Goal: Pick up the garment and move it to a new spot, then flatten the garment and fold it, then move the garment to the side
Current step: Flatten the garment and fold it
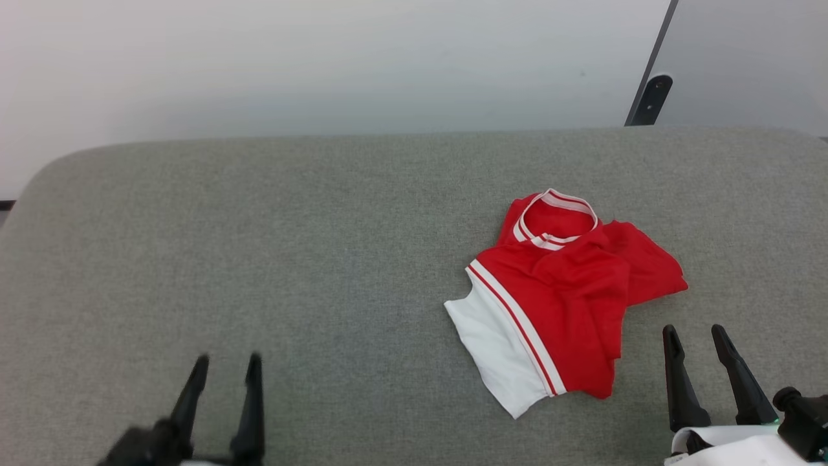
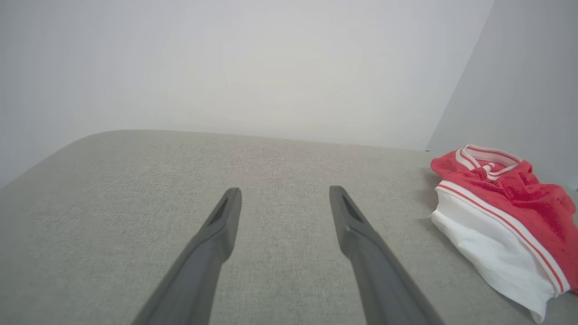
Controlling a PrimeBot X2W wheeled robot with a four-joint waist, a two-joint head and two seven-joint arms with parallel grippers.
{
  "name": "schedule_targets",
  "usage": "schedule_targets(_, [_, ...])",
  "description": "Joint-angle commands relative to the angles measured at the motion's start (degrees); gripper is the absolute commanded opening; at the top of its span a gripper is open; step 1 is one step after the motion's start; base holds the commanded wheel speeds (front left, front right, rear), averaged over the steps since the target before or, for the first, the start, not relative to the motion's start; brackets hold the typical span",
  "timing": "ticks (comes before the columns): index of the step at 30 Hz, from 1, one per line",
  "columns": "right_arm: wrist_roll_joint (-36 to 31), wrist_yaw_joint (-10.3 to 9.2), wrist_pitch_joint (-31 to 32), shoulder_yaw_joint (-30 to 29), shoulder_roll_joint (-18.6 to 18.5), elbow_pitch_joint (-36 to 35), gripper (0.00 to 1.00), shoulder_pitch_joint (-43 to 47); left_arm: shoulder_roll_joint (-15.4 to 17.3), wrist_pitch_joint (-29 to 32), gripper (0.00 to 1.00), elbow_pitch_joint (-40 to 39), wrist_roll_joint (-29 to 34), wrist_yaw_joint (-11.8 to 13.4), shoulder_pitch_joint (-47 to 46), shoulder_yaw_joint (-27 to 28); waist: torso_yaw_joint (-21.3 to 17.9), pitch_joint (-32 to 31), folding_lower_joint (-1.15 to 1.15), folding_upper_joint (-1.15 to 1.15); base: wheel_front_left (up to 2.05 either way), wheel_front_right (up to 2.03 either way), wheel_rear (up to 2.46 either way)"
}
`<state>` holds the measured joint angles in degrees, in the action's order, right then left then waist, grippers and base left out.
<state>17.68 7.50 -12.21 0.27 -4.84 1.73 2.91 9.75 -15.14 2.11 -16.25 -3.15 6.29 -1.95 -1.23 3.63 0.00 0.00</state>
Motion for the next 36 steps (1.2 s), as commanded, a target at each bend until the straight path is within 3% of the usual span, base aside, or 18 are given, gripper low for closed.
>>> schedule_targets(1, [0.33,-0.02,-0.44,0.14,0.23,0.01,1.0,-0.69,0.06,0.0,1.0,-0.36,-0.34,-0.66,-2.12,-0.06,-0.13,0.29,0.0,0.0,0.0,0.0,0.0])
schedule_targets(5, [0.45,-0.02,-0.91,0.56,0.72,0.16,1.0,-1.4,3.0,2.08,1.0,-0.48,0.14,-2.64,-10.26,-2.41,-0.17,1.07,0.0,0.0,0.0,0.0,0.0])
schedule_targets(9, [0.43,-0.02,-1.49,1.21,1.07,0.52,1.0,-2.64,6.35,10.3,1.0,1.13,-2.81,-4.03,-22.75,-6.78,-0.43,2.83,0.0,0.0,0.0,0.0,0.0])
schedule_targets(11, [0.55,-0.02,-1.75,1.64,1.18,0.97,1.0,-3.44,8.18,16.86,1.0,3.62,-4.96,-4.36,-28.46,-10.07,-0.89,3.74,0.0,0.0,0.0,0.0,0.0])
schedule_targets(18, [1.33,-0.02,-2.65,2.57,1.64,2.78,1.0,-5.96,11.98,46.08,1.0,13.24,-23.5,-4.27,-40.48,-23.95,-3.4,6.02,0.0,0.0,0.0,0.0,0.0])
schedule_targets(22, [0.59,-0.02,-2.93,2.94,1.82,3.48,1.0,-6.9,13.02,57.23,1.0,16.69,-30.74,-4.28,-43.82,-27.16,-4.84,7.53,0.0,0.0,0.0,0.0,0.0])
schedule_targets(27, [0.87,-0.02,-3.04,3.6,1.96,3.25,1.0,-8.44,11.26,63.48,1.0,19.94,-35.71,-4.29,-46.18,-28.34,-6.68,9.6,0.0,0.0,0.0,0.0,0.0])
schedule_targets(36, [2.71,-0.02,-3.07,4.17,2.0,2.5,1.0,-9.88,8.18,62.61,1.0,22.46,-39.03,-4.29,-47.92,-29.35,-8.99,11.58,0.0,0.0,0.0,0.0,0.0])
